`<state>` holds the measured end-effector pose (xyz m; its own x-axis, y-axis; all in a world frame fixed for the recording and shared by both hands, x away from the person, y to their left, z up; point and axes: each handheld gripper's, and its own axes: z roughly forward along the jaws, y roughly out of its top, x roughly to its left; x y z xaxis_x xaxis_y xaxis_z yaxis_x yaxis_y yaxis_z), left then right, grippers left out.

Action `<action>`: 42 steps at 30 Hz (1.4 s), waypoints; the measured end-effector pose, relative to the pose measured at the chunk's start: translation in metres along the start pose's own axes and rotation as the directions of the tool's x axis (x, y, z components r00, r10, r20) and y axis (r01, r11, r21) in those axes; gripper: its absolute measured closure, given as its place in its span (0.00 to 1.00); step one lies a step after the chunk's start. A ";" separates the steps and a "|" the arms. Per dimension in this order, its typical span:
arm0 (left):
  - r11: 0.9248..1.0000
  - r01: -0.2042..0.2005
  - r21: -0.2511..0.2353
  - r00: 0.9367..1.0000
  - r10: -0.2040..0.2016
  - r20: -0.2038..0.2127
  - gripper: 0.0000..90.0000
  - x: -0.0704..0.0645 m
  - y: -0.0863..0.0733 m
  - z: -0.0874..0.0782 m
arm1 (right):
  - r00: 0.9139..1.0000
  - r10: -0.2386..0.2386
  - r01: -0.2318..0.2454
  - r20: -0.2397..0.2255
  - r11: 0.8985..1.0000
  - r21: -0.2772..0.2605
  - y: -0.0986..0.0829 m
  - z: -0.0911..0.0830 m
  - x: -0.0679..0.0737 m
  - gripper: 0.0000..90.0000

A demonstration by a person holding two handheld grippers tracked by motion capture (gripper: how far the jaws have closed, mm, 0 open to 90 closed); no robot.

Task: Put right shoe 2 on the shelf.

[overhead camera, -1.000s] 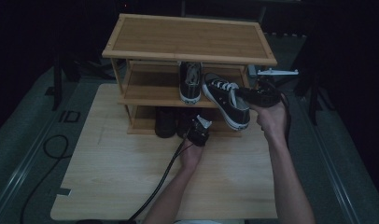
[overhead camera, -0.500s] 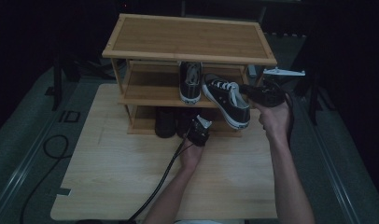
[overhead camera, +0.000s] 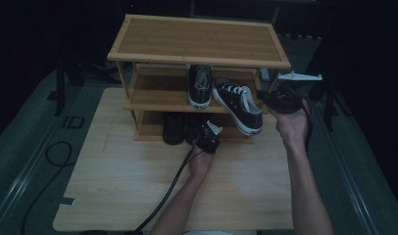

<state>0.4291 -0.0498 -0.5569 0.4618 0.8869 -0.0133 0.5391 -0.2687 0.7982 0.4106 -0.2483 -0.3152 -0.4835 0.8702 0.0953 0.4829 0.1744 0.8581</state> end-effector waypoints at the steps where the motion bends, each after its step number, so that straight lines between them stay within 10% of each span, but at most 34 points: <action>1: 1.000 0.000 0.000 1.000 0.000 0.000 1.00 0.000 0.000 0.000 | 1.000 -0.003 0.003 0.001 1.000 0.004 -0.001 0.000 0.000 1.00; 23: 1.000 0.000 0.001 1.000 0.000 0.002 1.00 0.000 0.000 0.000 | 0.997 -0.071 0.068 0.018 0.991 0.113 -0.048 -0.013 -0.006 1.00; 42: 1.000 -0.001 0.000 1.000 0.001 0.000 1.00 0.000 0.000 0.000 | 0.988 -0.138 0.145 -0.066 0.983 0.115 -0.084 -0.050 0.014 1.00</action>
<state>0.4290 -0.0500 -0.5569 0.4627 0.8864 -0.0124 0.5385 -0.2699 0.7982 0.3267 -0.2733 -0.3611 -0.5925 0.8055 0.0091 0.4886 0.3504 0.7990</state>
